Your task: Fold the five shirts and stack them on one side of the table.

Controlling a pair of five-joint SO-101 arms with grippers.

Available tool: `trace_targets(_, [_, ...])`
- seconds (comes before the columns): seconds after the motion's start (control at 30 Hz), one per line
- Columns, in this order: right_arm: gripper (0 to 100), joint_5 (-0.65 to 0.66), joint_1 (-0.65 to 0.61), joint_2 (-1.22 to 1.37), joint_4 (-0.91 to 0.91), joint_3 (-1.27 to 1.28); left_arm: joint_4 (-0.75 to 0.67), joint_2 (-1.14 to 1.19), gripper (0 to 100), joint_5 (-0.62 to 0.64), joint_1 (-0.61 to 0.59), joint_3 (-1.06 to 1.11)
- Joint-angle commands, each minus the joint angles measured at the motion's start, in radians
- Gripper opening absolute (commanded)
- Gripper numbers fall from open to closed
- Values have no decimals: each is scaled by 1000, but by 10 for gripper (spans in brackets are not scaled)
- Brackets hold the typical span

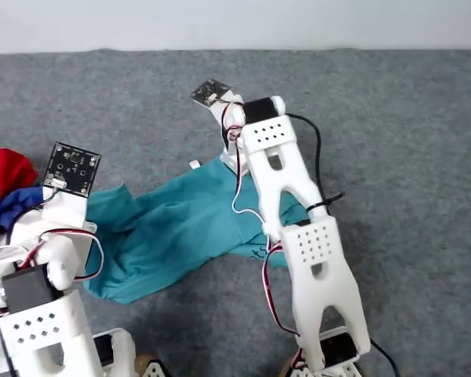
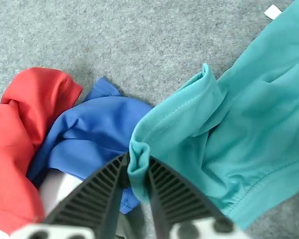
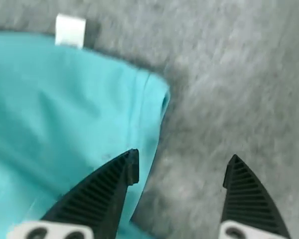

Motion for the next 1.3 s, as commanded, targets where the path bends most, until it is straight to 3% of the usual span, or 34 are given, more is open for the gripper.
trace_targets(0.0, [280, 0, -24, 76, -12, -232, -21, -6, 14, 6, 6, -5])
trace_targets(0.2, [280, 0, -76, 196, -5, -365, -25, -6, 14, 6, 6, -5])
trace_targets(0.6, [271, -64, -87, 272, -50, -351, -21, -6, 14, 6, 6, -5])
trace_targets(0.83, [1, 3, -105, 269, 42, -353, -20, -6, 14, 6, 6, -1])
trace_targets(1.07, [10, -20, -102, 211, 153, -437, -40, -14, 14, 8, 2, 105])
trace_targets(1.27, [10, -15, -68, 24, 163, -482, -66, -15, 14, 8, 6, 39])
